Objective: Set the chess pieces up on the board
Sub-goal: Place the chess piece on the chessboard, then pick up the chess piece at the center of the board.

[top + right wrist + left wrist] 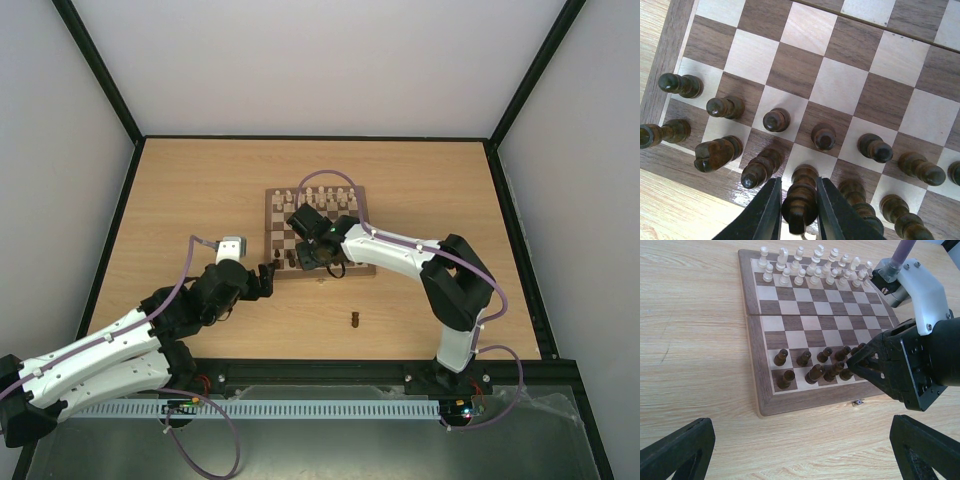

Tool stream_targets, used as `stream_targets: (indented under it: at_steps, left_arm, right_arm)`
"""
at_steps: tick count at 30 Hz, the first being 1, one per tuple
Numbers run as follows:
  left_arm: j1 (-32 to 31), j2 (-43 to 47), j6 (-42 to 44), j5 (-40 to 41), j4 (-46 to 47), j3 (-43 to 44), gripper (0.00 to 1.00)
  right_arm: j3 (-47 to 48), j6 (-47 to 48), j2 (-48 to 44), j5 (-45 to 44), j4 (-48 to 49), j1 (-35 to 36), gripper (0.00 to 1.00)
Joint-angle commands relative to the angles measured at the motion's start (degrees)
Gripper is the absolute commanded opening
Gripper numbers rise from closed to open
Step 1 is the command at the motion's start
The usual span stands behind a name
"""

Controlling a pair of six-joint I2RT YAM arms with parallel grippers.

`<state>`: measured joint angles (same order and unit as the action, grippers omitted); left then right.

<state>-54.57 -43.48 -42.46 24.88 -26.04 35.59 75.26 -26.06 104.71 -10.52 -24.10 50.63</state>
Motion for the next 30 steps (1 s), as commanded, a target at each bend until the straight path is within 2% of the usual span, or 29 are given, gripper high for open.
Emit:
stream_targets:
  at_steps: [1, 7, 16, 24, 30]
  left_arm:
    - [0.25, 0.25, 0.27, 0.14, -0.15, -0.5, 0.99]
    - [0.25, 0.23, 0.23, 0.25, -0.21, -0.38, 0.99]
    - [0.25, 0.0, 0.27, 0.4, -0.32, -0.2, 0.99]
    - [0.25, -0.26, 0.08, 0.85, -0.42, -0.12, 0.99]
    - [0.25, -1.52, 0.18, 1.36, 0.11, -0.01, 0.99]
  right_arm:
    - [0.57, 0.16, -0.15, 0.08, -1.46, -0.21, 0.21]
    - [0.13, 0.03, -0.8, -0.24, -1.4, -0.21, 0.31]
    - [-0.28, -0.13, -4.86, -0.38, -1.21, -0.23, 0.33]
    - [-3.09, -0.57, -12.8, 0.68, -1.63, -0.23, 0.39]
    - [-9.57, -1.03, -21.89, 1.93, -1.05, -0.17, 0.43]
